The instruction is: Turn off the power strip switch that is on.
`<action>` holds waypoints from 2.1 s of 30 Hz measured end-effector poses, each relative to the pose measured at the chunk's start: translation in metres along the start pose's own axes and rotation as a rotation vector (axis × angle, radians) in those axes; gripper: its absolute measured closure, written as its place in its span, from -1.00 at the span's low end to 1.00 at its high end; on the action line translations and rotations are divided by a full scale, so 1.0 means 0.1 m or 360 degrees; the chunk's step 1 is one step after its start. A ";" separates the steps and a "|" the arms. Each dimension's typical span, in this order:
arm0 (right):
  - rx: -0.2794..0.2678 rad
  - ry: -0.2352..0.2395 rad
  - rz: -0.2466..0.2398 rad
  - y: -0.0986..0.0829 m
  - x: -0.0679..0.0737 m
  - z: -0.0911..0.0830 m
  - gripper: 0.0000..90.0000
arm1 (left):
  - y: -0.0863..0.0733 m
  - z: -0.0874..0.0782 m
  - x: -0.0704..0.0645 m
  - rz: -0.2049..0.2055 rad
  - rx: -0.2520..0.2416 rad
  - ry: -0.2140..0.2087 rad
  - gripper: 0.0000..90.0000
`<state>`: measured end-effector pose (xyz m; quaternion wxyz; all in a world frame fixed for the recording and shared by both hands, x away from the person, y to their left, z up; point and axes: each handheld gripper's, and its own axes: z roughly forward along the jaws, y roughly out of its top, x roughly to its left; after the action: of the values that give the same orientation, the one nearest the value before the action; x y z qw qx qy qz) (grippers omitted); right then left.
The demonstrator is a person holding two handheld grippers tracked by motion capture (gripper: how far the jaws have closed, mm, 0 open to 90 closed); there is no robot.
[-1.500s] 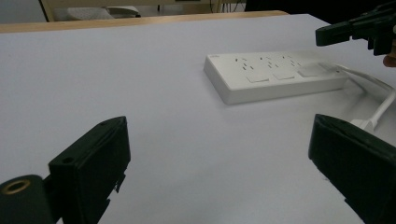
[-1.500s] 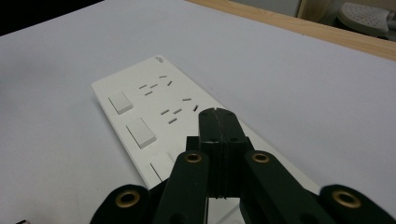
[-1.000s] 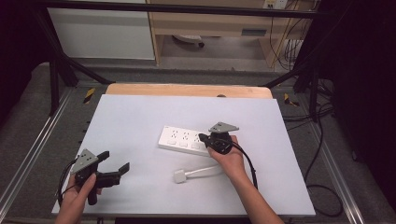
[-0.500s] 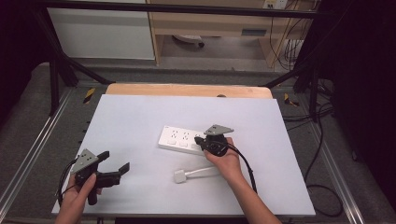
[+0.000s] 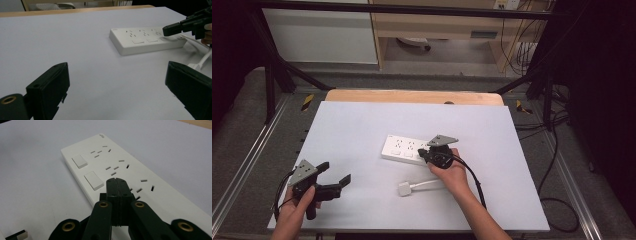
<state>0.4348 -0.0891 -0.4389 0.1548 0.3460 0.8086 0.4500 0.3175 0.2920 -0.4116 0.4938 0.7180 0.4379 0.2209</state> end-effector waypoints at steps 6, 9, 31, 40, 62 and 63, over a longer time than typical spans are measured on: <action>0.0008 0.0004 0.0002 0.00 0.02 0.02 1.00 | 0.00 0.00 0.00 0.0004 0.0003 -0.0002 -0.88; 0.0005 0.0005 -0.0011 0.01 0.02 0.02 1.00 | 0.00 0.00 0.00 0.0004 0.0002 -0.0001 -0.88; 0.0026 0.0017 -0.0022 0.00 0.05 0.06 1.00 | 0.00 0.00 0.00 0.0003 -0.0002 -0.0003 -0.88; 0.0023 0.0015 -0.0020 0.00 0.06 0.06 1.00 | 0.00 0.00 0.00 0.0003 -0.0002 -0.0001 -0.88; 0.0014 0.0015 -0.0018 -0.01 0.05 0.07 1.00 | 0.00 0.00 0.00 0.0003 -0.0003 -0.0002 -0.88; 0.0014 0.0015 -0.0015 -0.01 0.05 0.06 1.00 | 0.00 0.00 0.00 0.0003 -0.0004 -0.0002 -0.88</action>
<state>0.4343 -0.0814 -0.4426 0.1516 0.3407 0.8129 0.4473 0.3171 0.2918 -0.4115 0.4947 0.7179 0.4368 0.2215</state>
